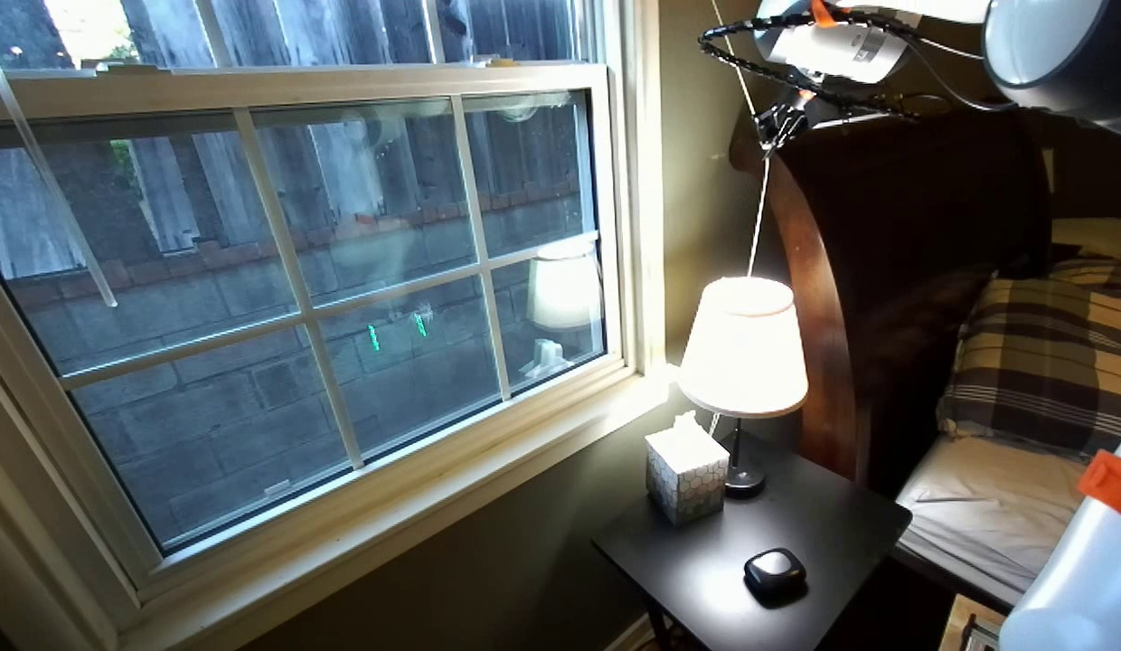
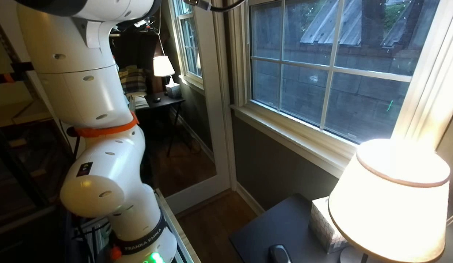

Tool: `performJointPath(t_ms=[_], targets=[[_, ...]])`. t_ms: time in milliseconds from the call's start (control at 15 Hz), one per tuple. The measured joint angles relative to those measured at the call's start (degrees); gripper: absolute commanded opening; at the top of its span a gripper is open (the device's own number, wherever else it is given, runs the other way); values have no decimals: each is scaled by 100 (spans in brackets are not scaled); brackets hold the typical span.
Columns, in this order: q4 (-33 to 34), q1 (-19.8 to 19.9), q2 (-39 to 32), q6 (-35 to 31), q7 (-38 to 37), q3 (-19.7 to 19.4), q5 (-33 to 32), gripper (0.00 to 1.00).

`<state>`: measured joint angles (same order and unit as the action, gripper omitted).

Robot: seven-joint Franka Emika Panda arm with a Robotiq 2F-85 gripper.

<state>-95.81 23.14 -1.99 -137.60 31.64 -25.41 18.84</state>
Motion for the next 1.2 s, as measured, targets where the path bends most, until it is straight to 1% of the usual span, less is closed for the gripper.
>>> performJointPath(t_ms=[867, 1200], targets=[[-78, 486, -538, -29, 218, 16, -22, 0], [-82, 542, -586, -23, 222, 100, -22, 0]])
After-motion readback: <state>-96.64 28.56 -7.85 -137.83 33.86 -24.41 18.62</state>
